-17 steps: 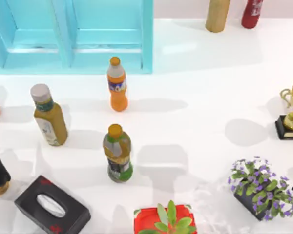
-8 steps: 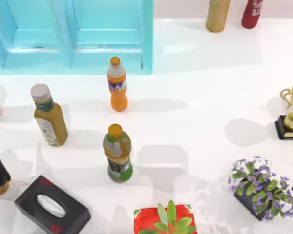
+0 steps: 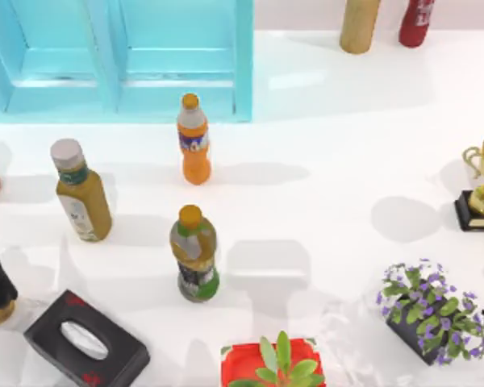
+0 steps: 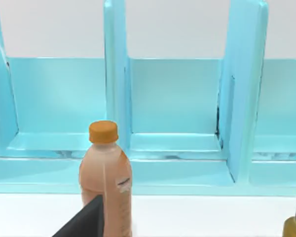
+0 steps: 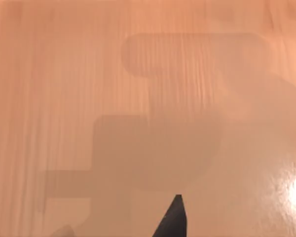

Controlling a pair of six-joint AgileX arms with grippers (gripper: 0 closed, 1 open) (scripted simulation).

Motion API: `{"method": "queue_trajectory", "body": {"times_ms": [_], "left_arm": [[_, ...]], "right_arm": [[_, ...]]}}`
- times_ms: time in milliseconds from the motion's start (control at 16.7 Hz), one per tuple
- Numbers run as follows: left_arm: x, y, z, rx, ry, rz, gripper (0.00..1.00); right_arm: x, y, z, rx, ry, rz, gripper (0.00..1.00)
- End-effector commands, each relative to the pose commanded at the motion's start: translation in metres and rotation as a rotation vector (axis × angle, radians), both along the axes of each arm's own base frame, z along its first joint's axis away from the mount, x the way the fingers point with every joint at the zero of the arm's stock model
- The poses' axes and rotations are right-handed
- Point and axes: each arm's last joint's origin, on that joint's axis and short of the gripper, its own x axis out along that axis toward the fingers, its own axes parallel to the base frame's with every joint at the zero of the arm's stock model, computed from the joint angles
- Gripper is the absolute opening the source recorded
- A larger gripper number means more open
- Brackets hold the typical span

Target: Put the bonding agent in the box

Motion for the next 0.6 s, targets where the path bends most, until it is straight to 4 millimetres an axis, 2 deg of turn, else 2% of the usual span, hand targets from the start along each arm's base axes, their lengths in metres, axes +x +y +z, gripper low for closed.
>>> {"method": "queue_trajectory", "body": {"times_ms": [240,600], "left_arm": [[0.0000,0.0000,0.0000,0.000,0.000,0.000,1.00],[0.0000,0.0000,0.0000,0.000,0.000,0.000,1.00]], "right_arm": [[0.0000,0.0000,0.0000,0.000,0.000,0.000,0.98],[0.0000,0.0000,0.0000,0.000,0.000,0.000,1.00]]}}
